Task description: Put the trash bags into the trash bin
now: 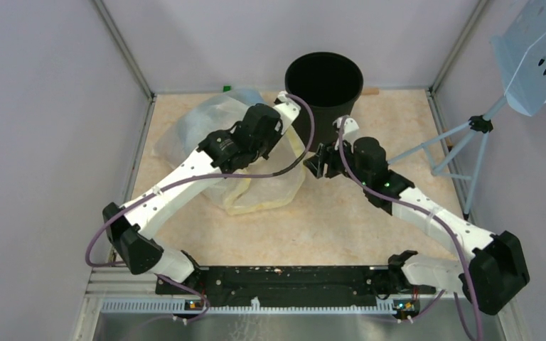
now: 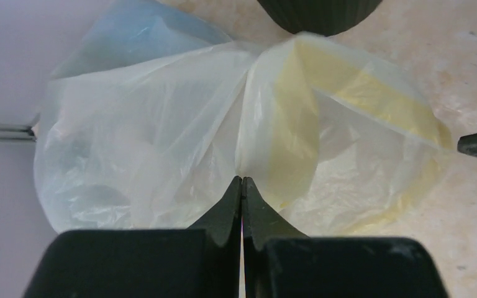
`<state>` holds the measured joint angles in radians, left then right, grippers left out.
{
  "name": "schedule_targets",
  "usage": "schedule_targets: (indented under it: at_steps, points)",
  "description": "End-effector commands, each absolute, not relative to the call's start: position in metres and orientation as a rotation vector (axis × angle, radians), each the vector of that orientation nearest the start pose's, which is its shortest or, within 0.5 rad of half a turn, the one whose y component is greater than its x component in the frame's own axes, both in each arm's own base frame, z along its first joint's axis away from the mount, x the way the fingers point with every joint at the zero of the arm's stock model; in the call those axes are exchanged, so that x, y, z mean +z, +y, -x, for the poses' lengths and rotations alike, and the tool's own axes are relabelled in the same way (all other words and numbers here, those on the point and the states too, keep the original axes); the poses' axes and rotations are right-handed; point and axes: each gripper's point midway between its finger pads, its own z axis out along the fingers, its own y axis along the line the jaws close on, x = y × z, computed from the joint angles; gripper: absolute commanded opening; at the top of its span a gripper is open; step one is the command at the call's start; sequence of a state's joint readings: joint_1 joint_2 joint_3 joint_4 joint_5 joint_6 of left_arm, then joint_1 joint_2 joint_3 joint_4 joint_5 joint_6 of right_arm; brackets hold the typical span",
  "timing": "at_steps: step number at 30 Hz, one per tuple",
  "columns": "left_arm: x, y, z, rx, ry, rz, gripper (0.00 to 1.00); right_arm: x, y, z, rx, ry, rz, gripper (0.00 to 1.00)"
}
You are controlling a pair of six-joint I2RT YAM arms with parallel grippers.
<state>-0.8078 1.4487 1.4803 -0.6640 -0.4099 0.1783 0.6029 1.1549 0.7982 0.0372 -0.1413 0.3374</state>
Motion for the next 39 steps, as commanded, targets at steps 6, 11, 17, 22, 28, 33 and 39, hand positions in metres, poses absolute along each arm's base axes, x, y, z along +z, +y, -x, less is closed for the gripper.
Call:
schedule_targets:
  at_steps: [6,11,17,22,28,33,39]
  points:
    - [0.275,-0.277,-0.287,-0.273,2.276,-0.838,0.0,0.28,0.264,-0.262,0.82,1.592,0.424,0.56]
    - [0.294,-0.299,-0.287,-0.402,2.238,-0.828,0.0,0.276,0.277,-0.247,0.964,1.532,0.411,0.55]
    - [0.295,-0.263,-0.303,-0.181,2.226,-0.704,0.0,0.251,0.296,-0.245,1.071,1.583,0.341,0.55]
    - [0.294,-0.237,-0.299,-0.164,2.202,-0.578,0.35,0.235,0.315,-0.252,1.153,1.633,0.147,0.65]
    - [0.311,-0.196,-0.283,-0.185,2.069,-0.41,0.83,0.218,0.344,-0.282,1.201,1.674,-0.117,0.72]
    - [0.32,-0.168,-0.264,-0.223,1.976,-0.325,0.95,0.234,0.364,-0.304,1.255,1.583,-0.179,0.67]
    - [0.297,-0.155,-0.253,-0.208,1.944,-0.353,0.96,0.274,0.384,-0.307,1.326,1.493,-0.104,0.58]
